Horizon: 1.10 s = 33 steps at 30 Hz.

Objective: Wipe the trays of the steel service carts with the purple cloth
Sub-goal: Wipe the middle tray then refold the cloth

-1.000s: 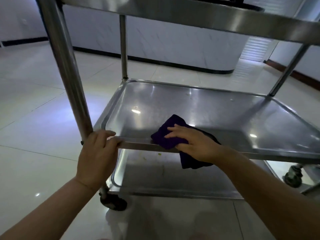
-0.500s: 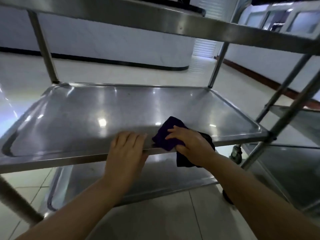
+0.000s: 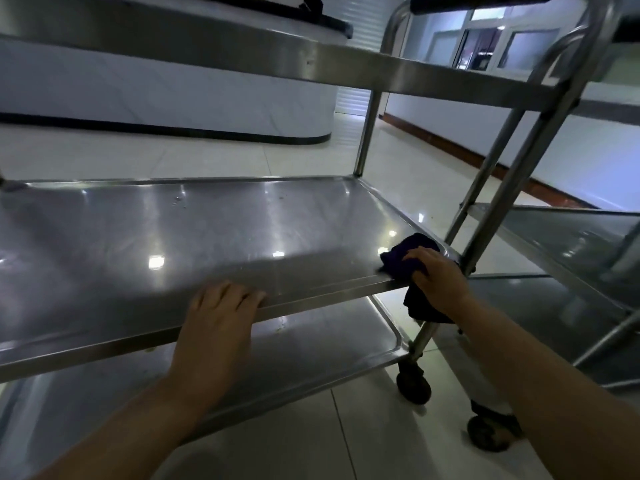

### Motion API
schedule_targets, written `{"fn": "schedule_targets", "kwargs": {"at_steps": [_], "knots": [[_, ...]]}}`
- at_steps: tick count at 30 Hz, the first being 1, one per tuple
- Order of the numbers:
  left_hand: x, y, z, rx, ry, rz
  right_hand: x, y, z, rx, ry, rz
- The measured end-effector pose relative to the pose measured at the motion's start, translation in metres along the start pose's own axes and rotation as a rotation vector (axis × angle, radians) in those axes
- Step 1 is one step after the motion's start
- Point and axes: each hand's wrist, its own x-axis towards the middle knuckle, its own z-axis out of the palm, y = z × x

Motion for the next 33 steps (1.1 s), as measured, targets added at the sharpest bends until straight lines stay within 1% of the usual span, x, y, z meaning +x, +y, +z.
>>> {"fn": "schedule_targets", "kwargs": {"at_steps": [5, 8, 11, 14, 17, 19, 22, 23, 25, 26, 27, 28, 30, 31, 32, 33], "knots": [[-0.002, -0.007, 0.003, -0.052, 0.011, 0.006, 0.007, 0.022, -0.001, -0.03, 0.012, 0.11], [0.004, -0.012, 0.01, -0.069, 0.041, 0.066, 0.013, 0.024, 0.006, -0.042, 0.049, 0.135], [0.027, -0.004, 0.012, -0.151, -0.042, 0.154, 0.013, 0.022, 0.013, -0.018, 0.154, 0.168], [0.044, 0.007, 0.015, -0.233, -0.189, 0.155, 0.014, 0.014, 0.014, 0.007, 0.211, 0.228], [0.049, 0.009, 0.01, -0.194, -0.294, 0.144, 0.01, 0.012, 0.01, -0.002, 0.175, 0.269], [0.046, 0.008, 0.002, -0.16, -0.313, 0.188, 0.001, 0.008, 0.004, -0.001, 0.152, 0.282], [0.047, 0.009, -0.024, -0.167, -0.366, 0.243, -0.013, -0.003, -0.012, -0.014, 0.039, 0.3], [0.048, 0.01, -0.031, -0.169, -0.419, 0.249, -0.015, -0.009, -0.021, -0.018, 0.005, 0.304], [0.058, 0.021, -0.053, -0.093, -0.635, 0.178, -0.019, -0.024, -0.045, 0.006, -0.064, 0.34], [0.063, 0.028, -0.066, -0.109, -0.731, 0.129, -0.024, -0.033, -0.055, 0.012, -0.095, 0.354], [0.071, 0.036, -0.084, -0.126, -0.79, 0.107, -0.031, -0.043, -0.065, 0.014, -0.127, 0.36], [0.077, 0.044, -0.101, -0.171, -0.824, 0.079, -0.041, -0.055, -0.076, 0.03, -0.152, 0.365], [0.083, 0.055, -0.133, -0.274, -0.823, -0.026, -0.067, -0.08, -0.098, 0.139, -0.208, 0.381], [0.089, 0.061, -0.156, -0.357, -0.87, -0.005, -0.079, -0.095, -0.113, 0.206, -0.224, 0.39], [0.094, 0.064, -0.175, -0.384, -0.879, 0.064, -0.091, -0.109, -0.129, 0.27, -0.229, 0.386], [0.102, 0.067, -0.197, -0.37, -0.933, 0.129, -0.1, -0.123, -0.147, 0.336, -0.224, 0.381]]}}
